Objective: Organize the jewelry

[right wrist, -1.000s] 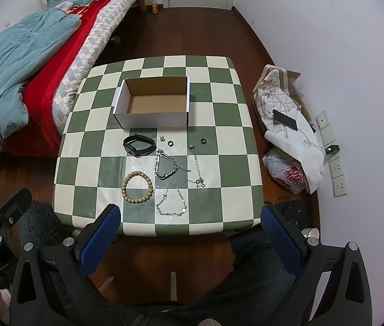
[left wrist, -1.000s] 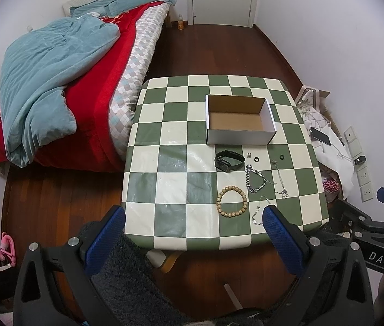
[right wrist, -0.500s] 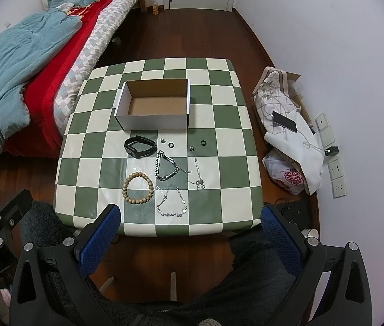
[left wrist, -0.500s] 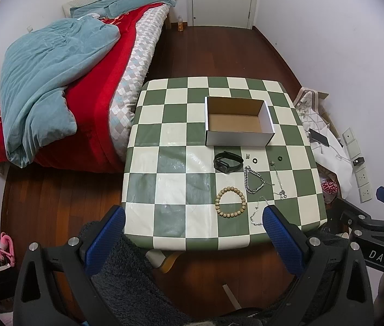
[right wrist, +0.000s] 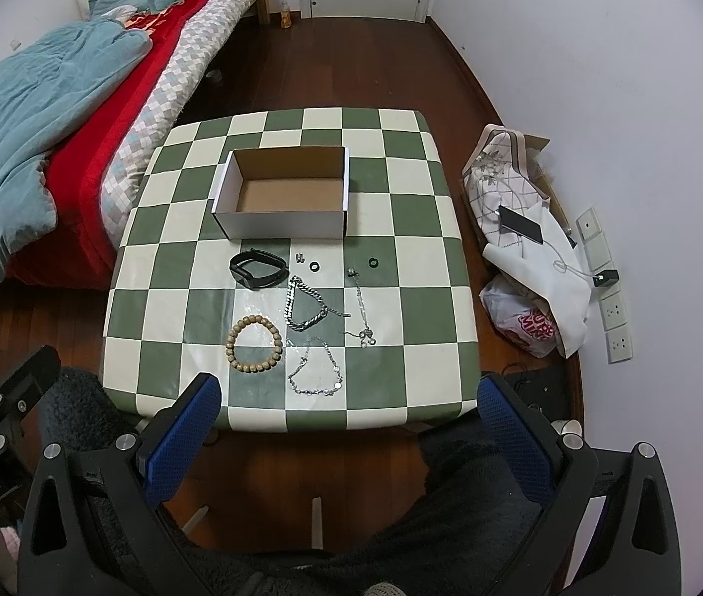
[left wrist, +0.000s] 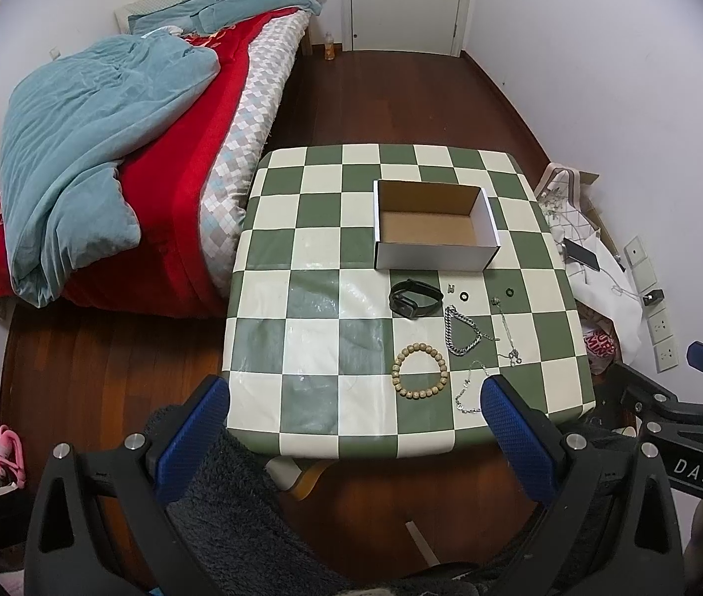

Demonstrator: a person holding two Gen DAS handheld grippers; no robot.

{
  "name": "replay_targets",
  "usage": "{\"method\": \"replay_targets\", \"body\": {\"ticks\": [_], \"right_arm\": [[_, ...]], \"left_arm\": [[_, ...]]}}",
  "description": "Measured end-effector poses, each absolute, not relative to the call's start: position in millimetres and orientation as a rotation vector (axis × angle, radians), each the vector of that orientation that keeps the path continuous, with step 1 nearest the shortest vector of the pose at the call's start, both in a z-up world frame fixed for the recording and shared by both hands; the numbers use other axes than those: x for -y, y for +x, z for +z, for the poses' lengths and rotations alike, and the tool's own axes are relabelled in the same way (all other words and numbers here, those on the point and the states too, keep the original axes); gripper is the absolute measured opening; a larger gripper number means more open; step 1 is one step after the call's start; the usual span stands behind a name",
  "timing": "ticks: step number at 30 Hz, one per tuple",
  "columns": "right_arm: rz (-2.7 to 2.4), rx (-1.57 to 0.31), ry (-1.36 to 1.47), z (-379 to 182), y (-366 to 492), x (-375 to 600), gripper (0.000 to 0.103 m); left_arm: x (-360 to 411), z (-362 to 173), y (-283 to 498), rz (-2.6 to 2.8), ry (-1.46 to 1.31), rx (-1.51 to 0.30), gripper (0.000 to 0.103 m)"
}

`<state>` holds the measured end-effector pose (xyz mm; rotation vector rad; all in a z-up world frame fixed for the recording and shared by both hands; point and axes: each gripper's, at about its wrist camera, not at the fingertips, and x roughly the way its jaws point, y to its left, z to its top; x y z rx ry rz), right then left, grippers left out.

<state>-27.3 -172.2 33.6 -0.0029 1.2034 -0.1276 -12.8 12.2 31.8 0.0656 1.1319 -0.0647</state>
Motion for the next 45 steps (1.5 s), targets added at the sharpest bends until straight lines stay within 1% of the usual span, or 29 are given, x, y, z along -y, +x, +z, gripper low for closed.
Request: {"method": "replay_targets", "body": {"ticks": [9, 20, 26, 29, 32, 35, 41, 43, 45], "right_arm": [[-0.124, -1.200, -0.005, 43, -26, 170, 0.103], [-0.124, -1.200, -0.005, 40, -27, 170, 0.103], [-0.127, -1.198, 0.005, 40, -26, 172, 0.103], [-0.154, -1.191, 0.018, 32, -19, 179, 0.103], [-0.195, -1.213, 0.043, 9, -8, 194, 0.103], [-0.225, -1.253, 0.070, -25, 5, 210, 0.103], [-0.256, -1.373, 0.102, -112, 22, 231, 0.103], [-0.271, -1.401, 0.110, -138, 24, 234, 0.101], [-0.275, -1.421, 0.120, -162, 24, 235, 0.093]], "left_arm": [[-12, 34, -13, -0.065, 0.067, -1.127, 0.103], [-3, 43, -10, -0.067, 0.065, -1.121, 0.103], [-3, 42, -8, -0.052, 0.074, -1.106, 0.103], [1, 32, 3, -0.015, 0.115, -1.077, 0.103], [0, 8, 14, 0.036, 0.164, -1.040, 0.103], [4, -23, 32, 0.070, 0.222, -1.029, 0.103], [21, -95, 58, 0.106, 0.386, -1.081, 0.103], [25, -119, 62, 0.117, 0.433, -1.106, 0.103], [30, -143, 66, 0.117, 0.470, -1.133, 0.103]]}}
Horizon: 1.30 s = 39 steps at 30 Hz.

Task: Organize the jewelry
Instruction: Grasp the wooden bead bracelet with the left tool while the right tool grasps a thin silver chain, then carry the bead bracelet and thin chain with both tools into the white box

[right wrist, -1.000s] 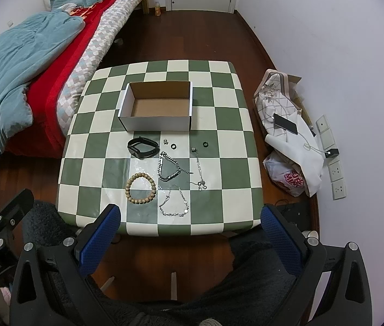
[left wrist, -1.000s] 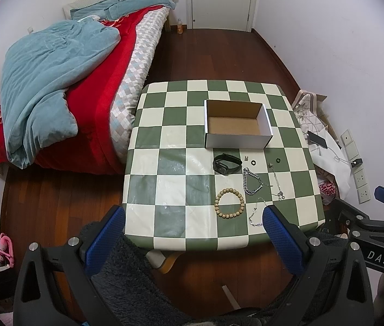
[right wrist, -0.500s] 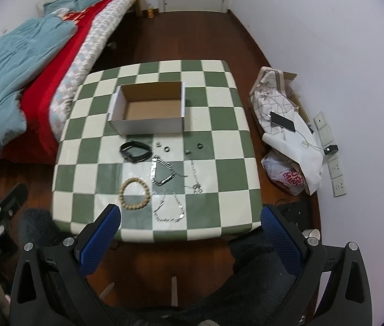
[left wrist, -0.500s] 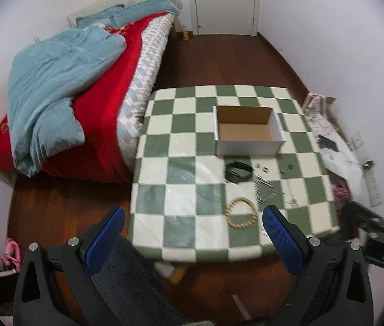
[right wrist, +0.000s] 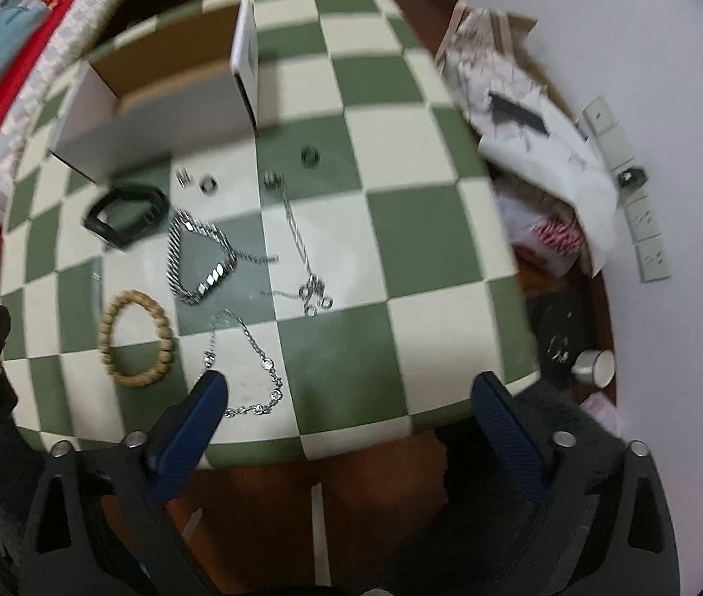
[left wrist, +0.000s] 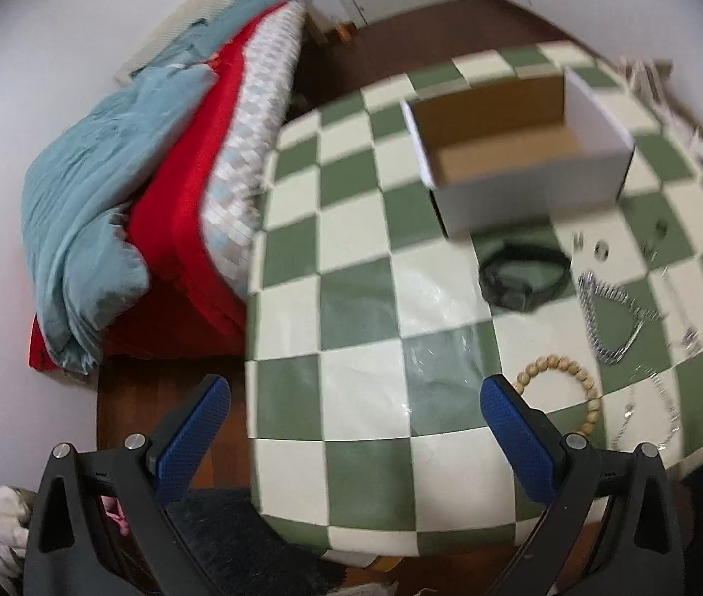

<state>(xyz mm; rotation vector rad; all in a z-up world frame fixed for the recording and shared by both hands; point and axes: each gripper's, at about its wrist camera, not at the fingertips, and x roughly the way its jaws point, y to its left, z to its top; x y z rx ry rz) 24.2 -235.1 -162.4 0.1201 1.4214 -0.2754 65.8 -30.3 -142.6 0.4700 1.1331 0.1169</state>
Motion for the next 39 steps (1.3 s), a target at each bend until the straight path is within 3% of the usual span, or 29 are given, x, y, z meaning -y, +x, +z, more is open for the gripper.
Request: {"method": "replay_targets", "body": {"ticks": [10, 13, 15, 17, 19, 20, 21, 22, 24, 25, 39], "right_arm": [[-0.263, -1.470, 0.176, -234, 10, 226, 0.071], [-0.256, -1.442, 0.165, -238, 9, 224, 0.068], [-0.255, -1.425, 0.162, -238, 8, 224, 0.068], [-0.251, -1.413, 0.152, -238, 6, 221, 0.067], [-0.243, -1.403, 0.144, -237, 6, 220, 0.065], [-0.239, -1.395, 0.138, -236, 6, 218, 0.060], [-0.236, -1.381, 0.131, -235, 5, 217, 0.052], [-0.234, -1.373, 0.125, -230, 5, 211, 0.046], [-0.232, -1.356, 0.114, -228, 4, 210, 0.012], [-0.242, -1.352, 0.112, -228, 5, 212, 0.005], [-0.104, -1.198, 0.312, -173, 7, 234, 0.003]], "left_arm": [[38, -217, 74, 0.076, 0.451, -1.300, 0.102], [40, -223, 71, 0.035, 0.392, -1.324, 0.092], [44, -228, 69, 0.009, 0.387, -1.343, 0.069], [48, -224, 64, -0.025, 0.378, -1.324, 0.056], [52, -221, 61, -0.070, 0.364, -1.314, 0.031], [55, -221, 59, -0.108, 0.347, -1.319, 0.010], [57, -220, 57, -0.116, 0.353, -1.313, 0.007], [59, -220, 54, -0.109, 0.374, -1.298, 0.007], [59, -218, 51, -0.105, 0.374, -1.285, 0.007], [57, -218, 50, -0.106, 0.361, -1.285, 0.007], [38, -179, 43, -0.124, 0.266, -1.166, 0.006]]}}
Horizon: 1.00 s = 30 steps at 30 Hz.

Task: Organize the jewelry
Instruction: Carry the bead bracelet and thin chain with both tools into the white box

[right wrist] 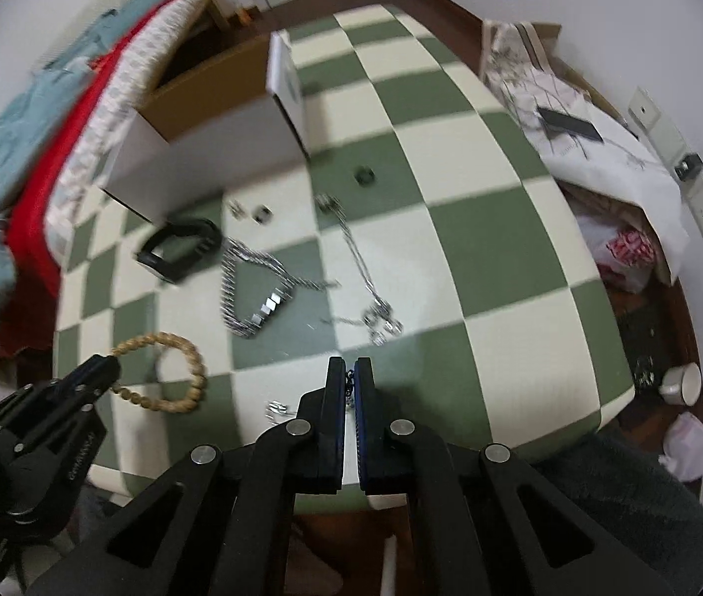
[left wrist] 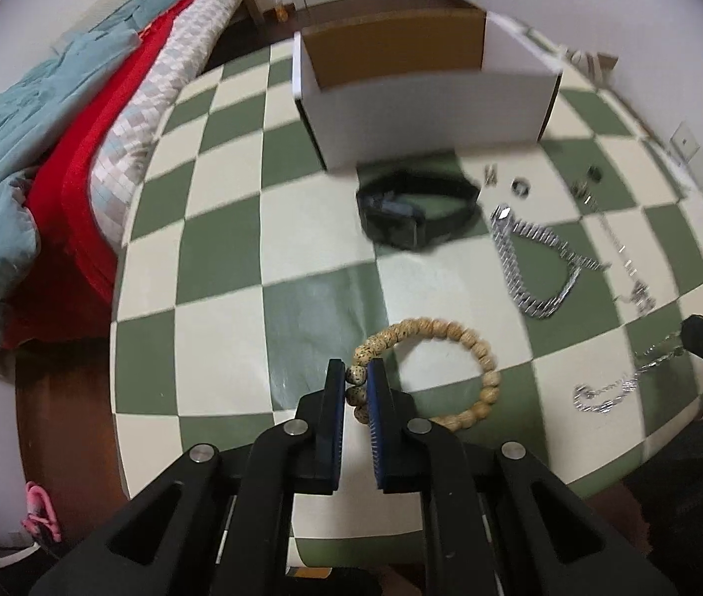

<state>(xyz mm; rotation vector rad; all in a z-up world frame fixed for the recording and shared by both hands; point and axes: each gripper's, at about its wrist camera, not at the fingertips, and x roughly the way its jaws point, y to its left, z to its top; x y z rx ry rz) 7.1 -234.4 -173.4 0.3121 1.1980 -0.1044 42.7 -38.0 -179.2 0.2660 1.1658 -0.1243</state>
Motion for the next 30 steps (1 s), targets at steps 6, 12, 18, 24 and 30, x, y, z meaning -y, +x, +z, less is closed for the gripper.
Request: {"method": "replay_targets", "body": {"ticks": [6, 12, 18, 24, 30], "right_arm": [[-0.051, -1.158, 0.295, -144, 17, 225, 0.003], [-0.011, -1.108, 0.290, -107, 35, 222, 0.003], [0.014, -1.034, 0.284, -65, 72, 222, 0.003], [0.018, -1.007, 0.262, -43, 132, 221, 0.003], [0.010, -1.029, 0.221, -46, 193, 216, 0.003]], "left_arm": [[41, -144, 51, -0.178, 0.244, -1.105, 0.006], [46, -108, 68, -0.230, 0.215, -1.058, 0.006], [53, -72, 103, -0.245, 0.192, -1.008, 0.006], [52, -59, 158, -0.210, 0.175, -1.001, 0.006], [49, -69, 213, -0.171, 0.146, -1.040, 0.006]]}}
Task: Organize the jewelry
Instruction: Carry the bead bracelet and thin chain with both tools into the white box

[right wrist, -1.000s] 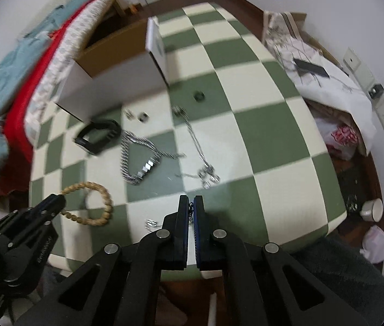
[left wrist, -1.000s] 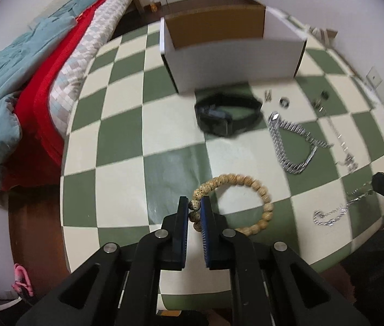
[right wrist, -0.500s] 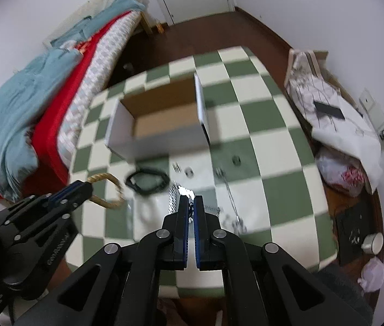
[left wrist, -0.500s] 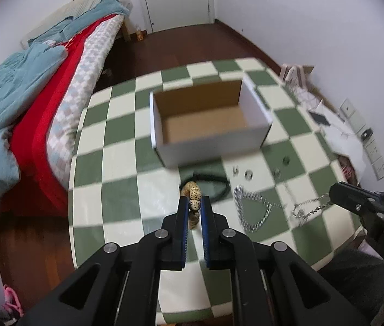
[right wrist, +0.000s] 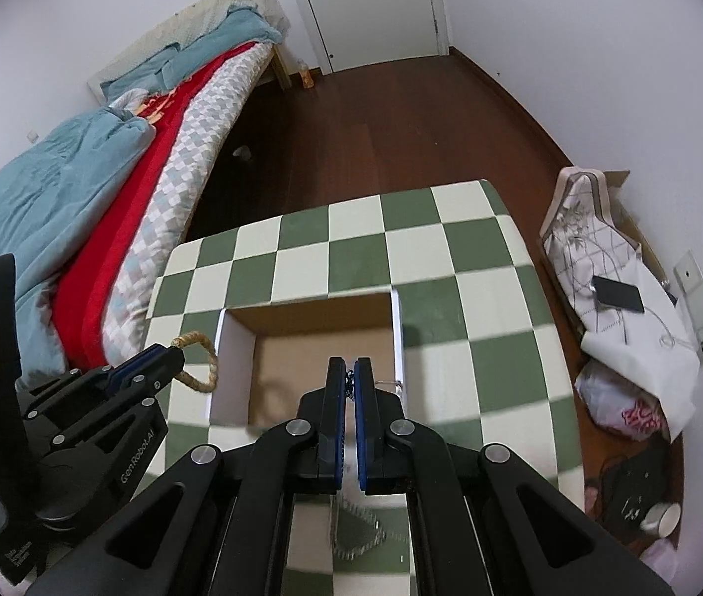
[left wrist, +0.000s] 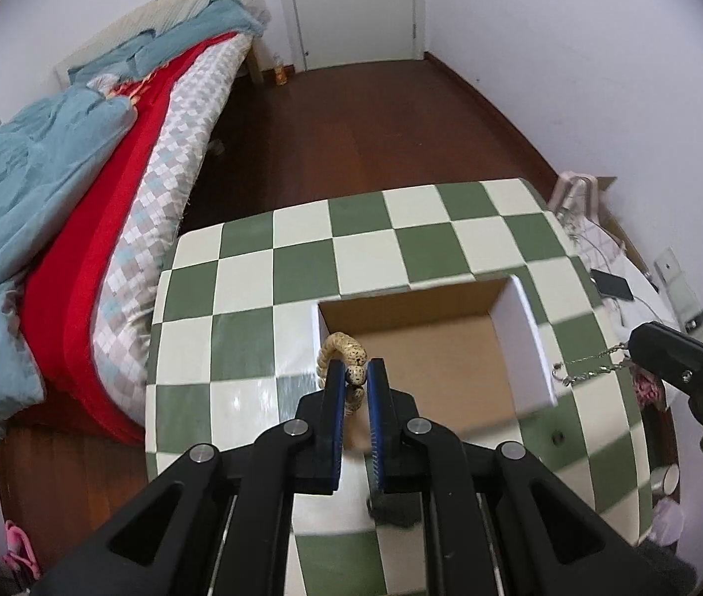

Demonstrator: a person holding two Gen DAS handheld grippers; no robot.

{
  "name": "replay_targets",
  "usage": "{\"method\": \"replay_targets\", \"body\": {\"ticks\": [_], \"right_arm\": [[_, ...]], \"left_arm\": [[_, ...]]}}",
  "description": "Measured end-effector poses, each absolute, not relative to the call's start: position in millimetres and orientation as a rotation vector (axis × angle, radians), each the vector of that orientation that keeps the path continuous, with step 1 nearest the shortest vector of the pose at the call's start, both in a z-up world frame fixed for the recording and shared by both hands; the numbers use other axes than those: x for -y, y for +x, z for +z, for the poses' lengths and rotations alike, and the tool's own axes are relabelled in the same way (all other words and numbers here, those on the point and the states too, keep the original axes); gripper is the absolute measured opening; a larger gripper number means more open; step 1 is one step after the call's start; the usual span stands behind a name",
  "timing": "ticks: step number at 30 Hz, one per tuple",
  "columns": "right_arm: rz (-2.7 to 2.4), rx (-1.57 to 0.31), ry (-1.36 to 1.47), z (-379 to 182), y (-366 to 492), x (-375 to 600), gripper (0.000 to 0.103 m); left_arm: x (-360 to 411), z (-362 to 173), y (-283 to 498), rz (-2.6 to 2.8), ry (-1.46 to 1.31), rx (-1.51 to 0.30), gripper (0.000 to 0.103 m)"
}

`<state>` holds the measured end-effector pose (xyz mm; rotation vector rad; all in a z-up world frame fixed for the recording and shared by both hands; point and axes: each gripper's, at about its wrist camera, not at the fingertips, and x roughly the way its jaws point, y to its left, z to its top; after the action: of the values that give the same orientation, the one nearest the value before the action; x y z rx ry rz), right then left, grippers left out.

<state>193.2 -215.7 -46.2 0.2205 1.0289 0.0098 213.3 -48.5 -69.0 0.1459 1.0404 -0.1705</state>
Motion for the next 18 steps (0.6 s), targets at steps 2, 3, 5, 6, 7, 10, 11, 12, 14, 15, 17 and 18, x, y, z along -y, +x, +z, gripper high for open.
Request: {"method": "replay_targets", "body": {"ticks": [2, 3, 5, 6, 7, 10, 11, 12, 14, 15, 17, 18], "right_arm": [[0.007, -1.050, 0.213, -54, 212, 215, 0.003], [0.006, -1.065, 0.210, -61, 222, 214, 0.003], [0.003, -1.090, 0.211, -73, 238, 213, 0.003], [0.003, -1.107, 0.211, -81, 246, 212, 0.003], [0.002, -1.119, 0.213, -88, 251, 213, 0.003], [0.003, -1.157, 0.217, -108, 267, 212, 0.003], [0.006, -1.167, 0.221, -114, 271, 212, 0.004], [0.009, -1.176, 0.225, -118, 274, 212, 0.003], [0.023, -1.185, 0.238, -124, 279, 211, 0.003], [0.028, -1.184, 0.243, -124, 280, 210, 0.003], [0.042, -1.181, 0.253, -124, 283, 208, 0.003], [0.048, -1.178, 0.259, -123, 285, 208, 0.003]], "left_arm": [[47, -79, 231, -0.163, 0.127, -1.072, 0.006], [48, -84, 238, -0.163, 0.119, -1.088, 0.006], [45, -98, 252, -0.160, 0.094, -1.129, 0.006], [46, -103, 258, -0.159, 0.088, -1.144, 0.006], [46, -109, 263, -0.158, 0.081, -1.160, 0.006], [45, -127, 276, -0.162, 0.051, -1.210, 0.006], [46, -131, 279, -0.169, 0.038, -1.222, 0.006], [47, -134, 282, -0.175, 0.028, -1.233, 0.006], [48, -137, 288, -0.189, 0.004, -1.249, 0.006], [48, -138, 291, -0.201, -0.017, -1.260, 0.006], [46, -136, 296, -0.222, -0.061, -1.270, 0.006], [46, -135, 298, -0.233, -0.075, -1.273, 0.006]]}}
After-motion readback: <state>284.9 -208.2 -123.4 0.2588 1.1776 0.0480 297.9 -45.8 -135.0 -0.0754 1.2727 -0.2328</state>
